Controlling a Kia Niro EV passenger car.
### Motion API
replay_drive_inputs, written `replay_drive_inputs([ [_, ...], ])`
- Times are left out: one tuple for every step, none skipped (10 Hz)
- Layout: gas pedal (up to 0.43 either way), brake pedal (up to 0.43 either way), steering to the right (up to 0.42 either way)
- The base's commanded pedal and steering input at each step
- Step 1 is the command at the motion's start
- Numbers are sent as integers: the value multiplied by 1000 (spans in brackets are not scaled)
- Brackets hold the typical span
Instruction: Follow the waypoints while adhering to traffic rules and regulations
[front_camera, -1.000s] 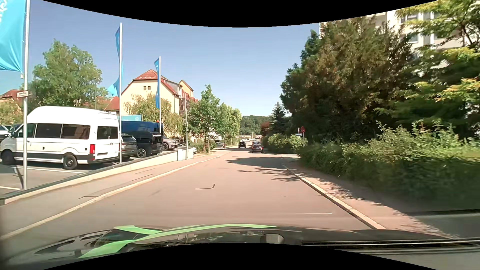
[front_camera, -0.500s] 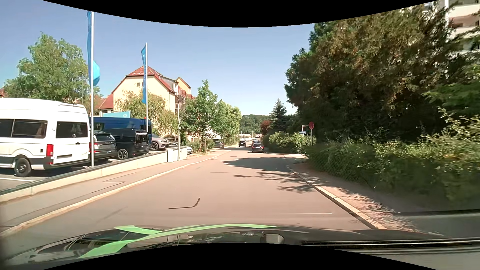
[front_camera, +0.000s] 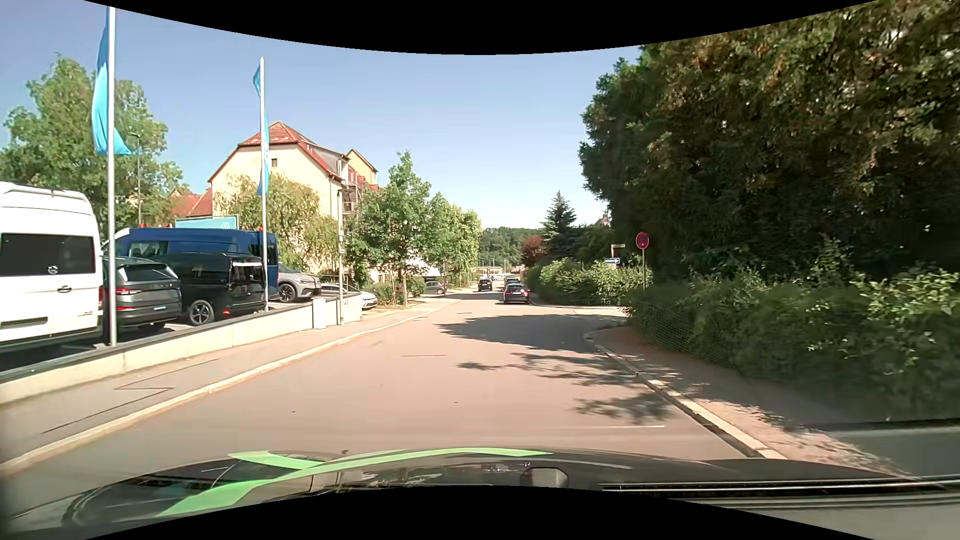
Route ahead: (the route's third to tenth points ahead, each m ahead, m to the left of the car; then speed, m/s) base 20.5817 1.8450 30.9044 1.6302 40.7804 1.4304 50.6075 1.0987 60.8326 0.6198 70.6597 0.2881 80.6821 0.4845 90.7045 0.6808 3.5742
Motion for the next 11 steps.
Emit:
replay_drive_inputs([
  [0, 195, -4],
  [0, 195, -4],
  [0, 195, -4],
  [0, 195, -4],
  [0, 195, -4],
  [0, 189, -4],
  [0, 165, -4],
  [0, 116, -5],
  [0, 73, -6],
  [0, 43, -6],
  [0, 43, -2],
])
